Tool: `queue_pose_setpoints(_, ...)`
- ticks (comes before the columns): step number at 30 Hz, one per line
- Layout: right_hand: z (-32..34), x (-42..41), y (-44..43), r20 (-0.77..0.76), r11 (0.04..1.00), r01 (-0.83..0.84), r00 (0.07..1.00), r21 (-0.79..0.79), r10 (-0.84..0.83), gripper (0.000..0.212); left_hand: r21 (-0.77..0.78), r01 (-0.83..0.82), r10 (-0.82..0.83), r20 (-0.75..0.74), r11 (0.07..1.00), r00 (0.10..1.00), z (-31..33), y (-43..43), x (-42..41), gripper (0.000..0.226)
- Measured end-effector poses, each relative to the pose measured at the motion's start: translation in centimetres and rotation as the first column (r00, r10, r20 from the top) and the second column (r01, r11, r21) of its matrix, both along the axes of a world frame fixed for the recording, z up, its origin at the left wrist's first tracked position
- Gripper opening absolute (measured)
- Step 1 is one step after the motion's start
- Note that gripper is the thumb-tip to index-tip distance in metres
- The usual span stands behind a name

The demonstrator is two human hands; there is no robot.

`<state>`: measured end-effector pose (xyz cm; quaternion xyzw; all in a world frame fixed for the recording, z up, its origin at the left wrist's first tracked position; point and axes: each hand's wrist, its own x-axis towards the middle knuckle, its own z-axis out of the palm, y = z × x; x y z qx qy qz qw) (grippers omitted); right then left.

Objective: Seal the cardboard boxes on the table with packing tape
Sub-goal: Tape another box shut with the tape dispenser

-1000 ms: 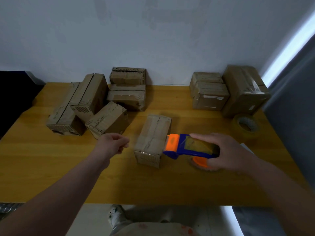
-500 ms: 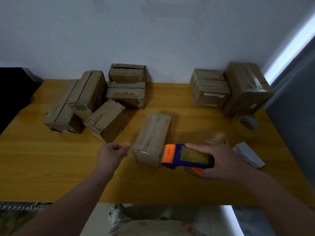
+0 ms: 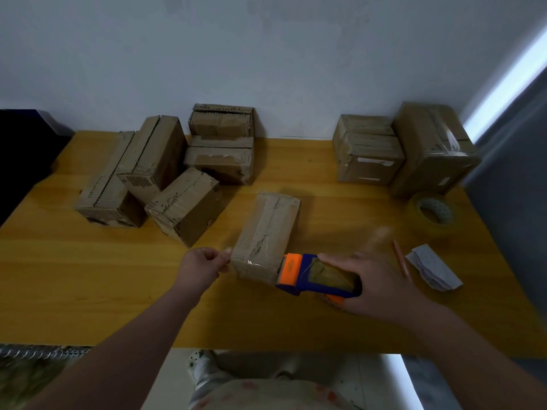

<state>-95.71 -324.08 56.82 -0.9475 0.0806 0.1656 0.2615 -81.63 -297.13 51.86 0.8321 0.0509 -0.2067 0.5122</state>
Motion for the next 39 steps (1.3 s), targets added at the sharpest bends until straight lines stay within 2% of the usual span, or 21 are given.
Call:
queue_pose_setpoints(3,-0.1,-0.1,0.1,0.012,1.000,0.002,1.000,0.004,-0.002,0.081,0.019,0.046,-0.045,-0.023,0.999,0.999,-0.4,0.5,0.1,0.025)
queue_pose_setpoints(6,-0.3,-0.2,0.2,0.011,1.000,0.009,1.000,-0.021,-0.009,0.082,0.156,0.103,-0.097,-0.042,0.982,0.994,-1.1,1.0,-0.1,0.019)
queue_pose_setpoints(9,-0.3,-0.2,0.3,0.037,1.000,0.019,0.999,-0.020,-0.018,0.082,0.301,0.065,-0.103,0.111,0.951,0.989,-0.9,0.6,-0.5,0.014)
queue_pose_setpoints(11,-0.2,-0.1,0.4,0.034,1.000,0.017,0.999,-0.008,-0.017,0.081,0.190,-0.025,-0.014,0.203,0.981,0.979,0.0,-0.1,-0.8,0.021)
queue_pose_setpoints(14,-0.2,-0.2,0.4,0.035,1.000,0.019,0.999,-0.016,-0.018,0.082,-0.007,0.025,-0.024,0.134,1.000,0.991,1.0,-1.3,-2.2,0.037)
queue_pose_setpoints(19,-0.1,-0.2,0.6,0.031,1.000,0.013,0.999,-0.010,-0.012,0.080,0.027,0.243,-0.244,0.023,0.970,0.969,0.7,-1.1,-3.0,0.074)
queue_pose_setpoints(20,-0.1,-0.2,0.5,0.030,1.000,0.016,0.999,-0.007,-0.016,0.080,0.091,0.304,-0.308,0.031,0.948,0.951,1.0,-0.9,-3.0,0.079)
queue_pose_setpoints(21,-0.1,-0.2,0.6,0.035,1.000,0.020,0.999,-0.002,-0.020,0.080,0.226,0.372,-0.396,0.071,0.900,0.916,1.4,-0.9,-3.0,0.084)
queue_pose_setpoints(23,-0.1,-0.2,0.8,0.054,1.000,0.022,0.998,0.014,-0.022,0.080,0.564,0.411,-0.591,0.178,0.716,0.786,1.8,-1.3,-3.6,0.091)
queue_pose_setpoints(24,0.0,-0.2,0.9,0.060,1.000,0.021,0.998,0.017,-0.022,0.080,0.674,0.407,-0.684,0.202,0.616,0.701,1.9,-1.5,-3.9,0.093)
queue_pose_setpoints(26,-0.1,-0.2,1.2,0.063,1.000,0.022,0.998,0.013,-0.023,0.080,0.763,0.438,-0.805,0.174,0.475,0.568,1.7,-1.9,-4.3,0.089)
queue_pose_setpoints(27,-0.1,-0.2,1.3,0.067,1.000,0.022,0.998,0.010,-0.023,0.080,0.773,0.460,-0.835,0.159,0.437,0.527,1.6,-2.2,-4.3,0.086)
queue_pose_setpoints(30,-0.5,-0.3,1.4,0.074,1.000,0.023,0.997,-0.001,-0.023,0.081,0.785,0.493,-0.891,0.160,0.375,0.424,1.4,-3.2,-4.0,0.076)
queue_pose_setpoints(32,-0.7,-0.4,1.4,0.070,1.000,0.022,0.997,-0.015,-0.021,0.082,0.787,0.504,-0.908,0.163,0.356,0.387,1.2,-3.4,-3.7,0.070)
queue_pose_setpoints(36,-0.2,-0.6,0.9,0.040,0.999,0.034,0.999,0.010,-0.034,0.084,0.788,0.500,-0.910,0.180,0.360,0.373,0.6,-3.1,-3.5,0.064)
queue_pose_setpoints(39,2.0,-1.0,0.2,0.065,0.998,0.021,0.998,0.060,-0.025,0.076,0.774,0.500,-0.903,0.213,0.389,0.372,0.3,-3.0,-3.3,0.061)
